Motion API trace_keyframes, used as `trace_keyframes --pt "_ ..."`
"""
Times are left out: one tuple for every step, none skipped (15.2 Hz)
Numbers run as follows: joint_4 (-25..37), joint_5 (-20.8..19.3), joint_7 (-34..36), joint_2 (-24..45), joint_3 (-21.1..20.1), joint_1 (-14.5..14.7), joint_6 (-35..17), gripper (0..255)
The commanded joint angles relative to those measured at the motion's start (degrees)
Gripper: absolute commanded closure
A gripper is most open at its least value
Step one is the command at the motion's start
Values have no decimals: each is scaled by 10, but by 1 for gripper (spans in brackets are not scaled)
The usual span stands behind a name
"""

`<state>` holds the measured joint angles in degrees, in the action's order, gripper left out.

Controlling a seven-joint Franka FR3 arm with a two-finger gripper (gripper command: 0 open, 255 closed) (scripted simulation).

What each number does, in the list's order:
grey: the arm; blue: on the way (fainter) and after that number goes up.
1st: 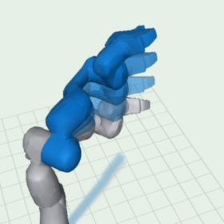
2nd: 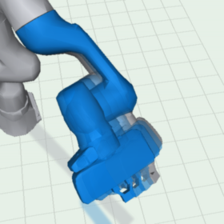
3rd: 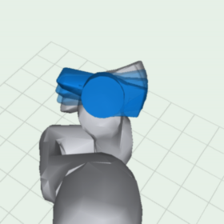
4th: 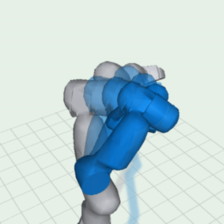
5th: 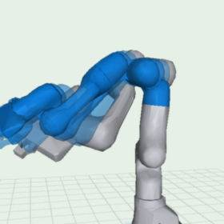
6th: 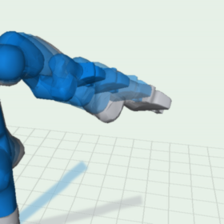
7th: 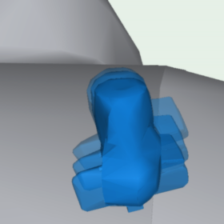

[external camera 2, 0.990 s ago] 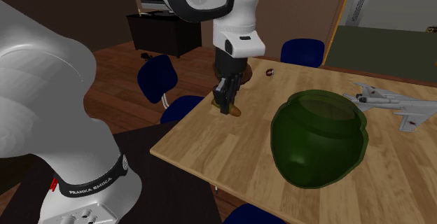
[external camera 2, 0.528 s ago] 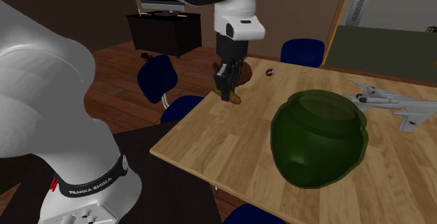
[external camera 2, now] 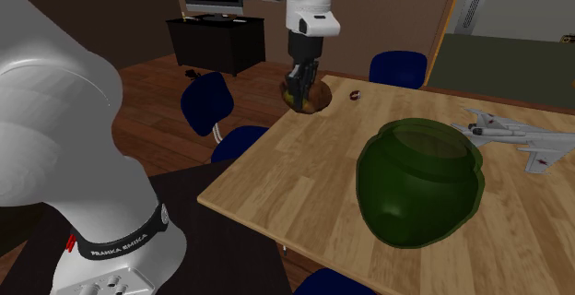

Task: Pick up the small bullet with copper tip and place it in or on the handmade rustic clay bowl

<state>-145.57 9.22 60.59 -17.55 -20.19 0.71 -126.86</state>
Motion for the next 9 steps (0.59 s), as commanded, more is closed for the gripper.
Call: trace_keyframes --pt "37 -8 31 36 -20 3 -1 255" --pt "55 -13 47 54 -29 5 -1 255" --pt "73 -19 63 71 -37 7 0 255" --pt "91 -27 79 89 -46 9 1 255" --pt "111 -35 95 108 -54 11 2 255" --pt "130 -44 111 126 -61 14 4 255" --pt "151 -54 128 145 -68 17 6 255" --pt "171 -64 144 165 -73 21 9 255" --pt "193 -75 161 184 -79 25 13 255"
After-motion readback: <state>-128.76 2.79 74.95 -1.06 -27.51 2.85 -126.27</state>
